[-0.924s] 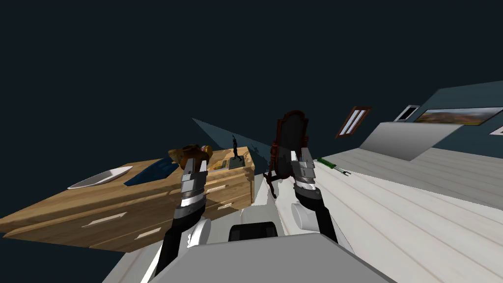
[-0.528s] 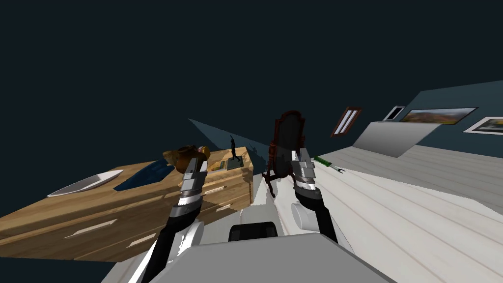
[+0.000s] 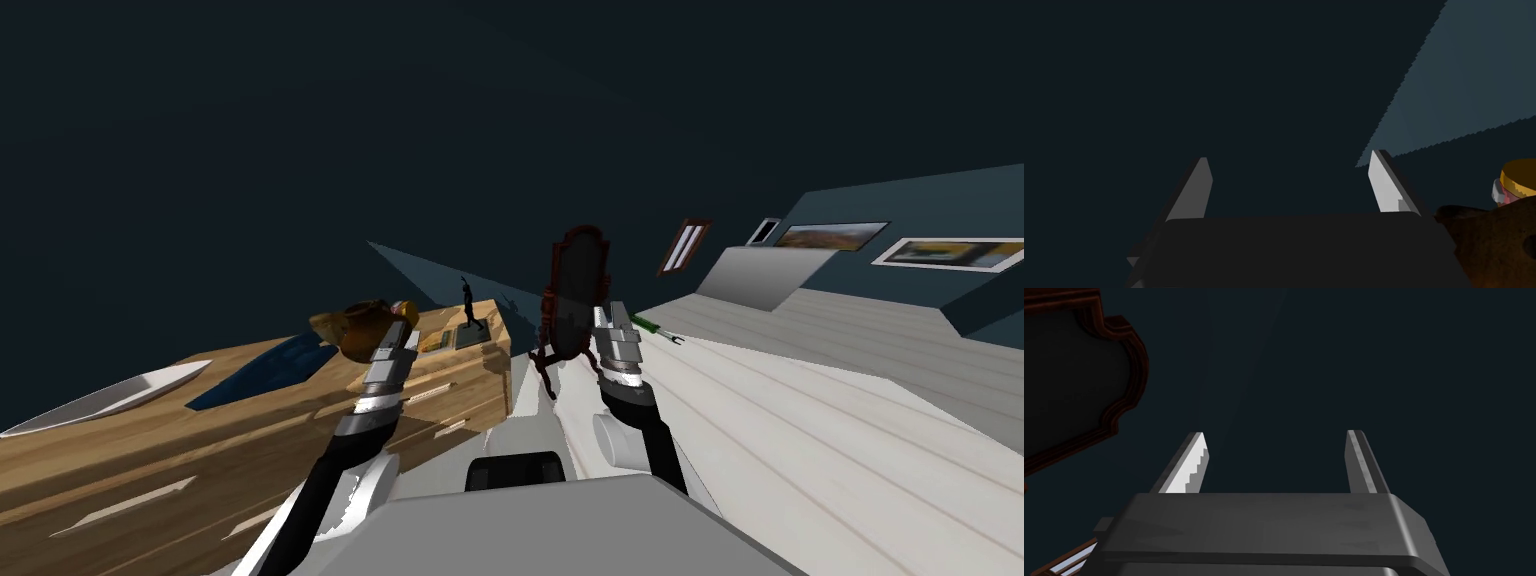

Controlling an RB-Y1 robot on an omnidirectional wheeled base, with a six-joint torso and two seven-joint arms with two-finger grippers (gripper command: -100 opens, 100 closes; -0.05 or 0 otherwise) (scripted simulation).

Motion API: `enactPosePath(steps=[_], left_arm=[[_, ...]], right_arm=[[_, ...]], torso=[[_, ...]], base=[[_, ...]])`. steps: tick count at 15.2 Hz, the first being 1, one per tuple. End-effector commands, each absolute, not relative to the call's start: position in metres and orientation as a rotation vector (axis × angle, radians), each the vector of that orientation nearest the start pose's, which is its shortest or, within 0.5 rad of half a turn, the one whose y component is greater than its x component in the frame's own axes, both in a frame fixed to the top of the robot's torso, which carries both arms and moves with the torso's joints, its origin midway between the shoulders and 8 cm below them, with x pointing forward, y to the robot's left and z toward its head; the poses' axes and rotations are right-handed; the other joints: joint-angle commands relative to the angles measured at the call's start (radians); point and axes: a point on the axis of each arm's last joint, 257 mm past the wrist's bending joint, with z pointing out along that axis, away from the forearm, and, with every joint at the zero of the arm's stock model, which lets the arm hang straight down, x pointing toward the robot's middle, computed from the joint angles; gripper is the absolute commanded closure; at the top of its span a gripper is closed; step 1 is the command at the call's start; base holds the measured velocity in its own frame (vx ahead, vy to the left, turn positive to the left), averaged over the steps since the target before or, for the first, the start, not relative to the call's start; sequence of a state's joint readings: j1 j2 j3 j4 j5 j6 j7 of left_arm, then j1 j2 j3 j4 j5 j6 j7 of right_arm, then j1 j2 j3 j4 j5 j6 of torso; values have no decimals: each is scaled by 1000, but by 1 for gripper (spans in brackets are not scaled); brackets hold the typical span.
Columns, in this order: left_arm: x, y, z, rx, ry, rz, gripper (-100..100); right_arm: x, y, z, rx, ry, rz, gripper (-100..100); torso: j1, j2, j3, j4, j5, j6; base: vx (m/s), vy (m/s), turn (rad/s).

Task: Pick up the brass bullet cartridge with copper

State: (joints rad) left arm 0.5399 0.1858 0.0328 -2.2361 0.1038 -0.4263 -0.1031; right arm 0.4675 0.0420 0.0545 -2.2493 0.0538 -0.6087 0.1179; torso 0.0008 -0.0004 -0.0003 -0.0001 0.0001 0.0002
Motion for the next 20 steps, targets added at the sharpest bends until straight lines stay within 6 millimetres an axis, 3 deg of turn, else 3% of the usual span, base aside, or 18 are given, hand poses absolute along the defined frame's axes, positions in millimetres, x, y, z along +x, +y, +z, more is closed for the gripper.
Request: enactPosePath(steps=[1,7,9,12,17,18,20], left_arm=[[364,303,-27,-687,865,-1171,-100],[373,331,-40,-759,932,-1112,-100],[376,333,-46,-777,947,-1104,-100],[379,355,-52,-831,974,-1062,-100],[383,371,-66,-898,1012,-1023,-100],[382,383,-67,-921,1011,-1006,-100],[384,385,-74,-945,1028,-993,-100]], right_arm=[[336,-253,41,532,560,1247,0],[336,-253,41,532,560,1247,0],[336,-253,41,532,560,1247,0],[336,-253,41,532,560,1247,0],[336,-253,41,532,560,1247,0],[336,-253,41,532,560,1247,0],[336,-253,41,532,560,1247,0]], torso=[[0,0,0,0,0,0],[0,0,0,0,0,0],[0,0,0,0,0,0],[0,0,0,0,0,0],[0,0,0,0,0,0],[0,0,0,0,0,0],[0,0,0,0,0,0]], base=[[5,7,-101],[5,5,-116],[4,8,-92],[4,5,-154],[3,7,-95],[3,4,-127],[3,6,-107]])
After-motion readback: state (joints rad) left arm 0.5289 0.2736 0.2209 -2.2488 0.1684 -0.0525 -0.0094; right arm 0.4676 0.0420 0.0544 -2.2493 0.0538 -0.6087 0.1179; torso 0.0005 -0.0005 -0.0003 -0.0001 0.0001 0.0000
